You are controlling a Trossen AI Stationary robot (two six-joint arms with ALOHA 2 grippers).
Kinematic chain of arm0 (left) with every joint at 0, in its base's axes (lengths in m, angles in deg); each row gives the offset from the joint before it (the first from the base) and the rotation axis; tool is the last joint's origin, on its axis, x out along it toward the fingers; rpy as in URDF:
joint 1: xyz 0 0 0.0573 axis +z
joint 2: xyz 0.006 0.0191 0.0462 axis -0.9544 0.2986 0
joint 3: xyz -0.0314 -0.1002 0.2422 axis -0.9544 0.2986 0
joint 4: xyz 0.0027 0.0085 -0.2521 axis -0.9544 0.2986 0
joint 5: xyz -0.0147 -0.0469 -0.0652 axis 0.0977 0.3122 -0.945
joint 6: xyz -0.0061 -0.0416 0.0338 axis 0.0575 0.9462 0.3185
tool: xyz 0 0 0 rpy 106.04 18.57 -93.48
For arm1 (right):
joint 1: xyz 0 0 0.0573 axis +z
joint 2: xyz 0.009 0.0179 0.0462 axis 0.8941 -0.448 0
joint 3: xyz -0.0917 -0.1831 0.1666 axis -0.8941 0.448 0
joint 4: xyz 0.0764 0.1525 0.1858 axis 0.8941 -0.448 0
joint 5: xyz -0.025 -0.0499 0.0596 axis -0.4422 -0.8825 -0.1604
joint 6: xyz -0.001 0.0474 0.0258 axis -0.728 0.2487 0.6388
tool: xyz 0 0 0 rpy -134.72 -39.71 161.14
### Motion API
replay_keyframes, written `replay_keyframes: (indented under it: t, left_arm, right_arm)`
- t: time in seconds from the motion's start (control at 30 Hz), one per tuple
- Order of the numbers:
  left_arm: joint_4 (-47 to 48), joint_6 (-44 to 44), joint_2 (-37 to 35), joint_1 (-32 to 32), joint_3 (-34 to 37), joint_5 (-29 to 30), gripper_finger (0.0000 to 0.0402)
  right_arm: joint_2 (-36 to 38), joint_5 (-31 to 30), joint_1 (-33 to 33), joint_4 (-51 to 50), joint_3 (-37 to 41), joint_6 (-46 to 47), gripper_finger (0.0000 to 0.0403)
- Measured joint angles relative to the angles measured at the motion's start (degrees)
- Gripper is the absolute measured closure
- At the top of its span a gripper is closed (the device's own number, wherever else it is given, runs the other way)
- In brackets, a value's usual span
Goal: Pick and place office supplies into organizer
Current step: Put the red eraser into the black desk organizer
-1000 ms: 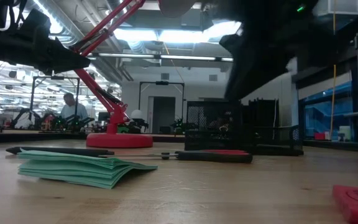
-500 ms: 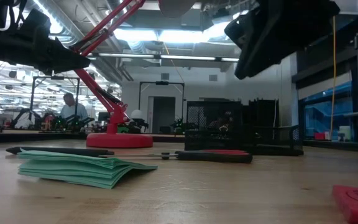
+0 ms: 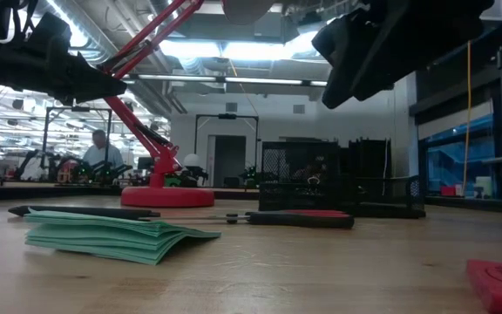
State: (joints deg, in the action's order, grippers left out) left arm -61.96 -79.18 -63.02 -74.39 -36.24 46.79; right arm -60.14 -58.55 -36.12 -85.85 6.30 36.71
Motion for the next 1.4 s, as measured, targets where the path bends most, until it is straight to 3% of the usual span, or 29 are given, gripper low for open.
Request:
replay_keyframes:
  t: [0.13,0.37,0.83,1.4]
  left_arm:
    - [0.0,0.0,0.0,0.0,0.0,0.0,0.0284]
    - [0.0,0.0,0.0,0.0,0.0,0.0,0.0284]
    - [-0.1,0.1,0.3,0.0,0.0,-0.1,0.0284]
    - [0.0,0.0,0.5,0.0,0.0,-0.2,0.0284]
  right_arm:
    - [0.0,0.8,0.2,0.0,0.0,-1.9,0.0231]
    - [0.0,12.5,1.6,5.8,1.2,-11.8,0.0237]
    - [-5.9,13.7,5.6,20.0,5.0,-17.3,0.0241]
    - [-12.2,17.0,5.7,21.3,5.0,-19.8,0.0241]
